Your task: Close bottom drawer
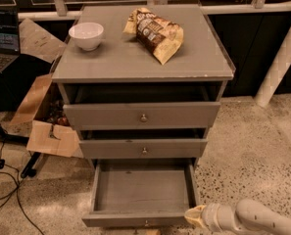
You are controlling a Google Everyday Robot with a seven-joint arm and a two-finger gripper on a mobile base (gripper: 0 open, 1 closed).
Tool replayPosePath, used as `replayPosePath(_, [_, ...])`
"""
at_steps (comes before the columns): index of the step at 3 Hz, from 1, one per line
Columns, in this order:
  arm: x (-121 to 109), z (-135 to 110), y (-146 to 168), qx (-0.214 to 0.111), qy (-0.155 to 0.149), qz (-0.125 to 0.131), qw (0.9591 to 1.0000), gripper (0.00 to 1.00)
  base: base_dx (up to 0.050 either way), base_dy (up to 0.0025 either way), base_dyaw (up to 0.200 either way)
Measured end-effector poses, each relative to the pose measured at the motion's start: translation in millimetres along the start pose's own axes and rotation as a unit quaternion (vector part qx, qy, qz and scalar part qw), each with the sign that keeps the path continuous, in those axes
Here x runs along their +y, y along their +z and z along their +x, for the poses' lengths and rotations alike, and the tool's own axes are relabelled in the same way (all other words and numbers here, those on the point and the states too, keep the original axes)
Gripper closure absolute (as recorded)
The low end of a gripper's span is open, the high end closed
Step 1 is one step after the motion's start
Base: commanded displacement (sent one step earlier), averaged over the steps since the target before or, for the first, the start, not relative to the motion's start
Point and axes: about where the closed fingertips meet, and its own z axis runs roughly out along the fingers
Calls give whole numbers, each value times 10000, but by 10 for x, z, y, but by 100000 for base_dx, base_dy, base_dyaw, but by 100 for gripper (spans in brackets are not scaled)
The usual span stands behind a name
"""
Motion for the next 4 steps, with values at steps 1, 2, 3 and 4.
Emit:
replayPosePath(1, [-47,312,182,-85,270,-79,9996,100,0,0,0])
replayPosePath(2, [-63,627,341,-113,627,-104,9979,100,0,0,0])
replayPosePath(3, [-78,869,454,-97,931,-80,9956,100,0,0,0])
replayPosePath(4, [-131,1008,564,-68,1111,-31,9938,100,0,0,0])
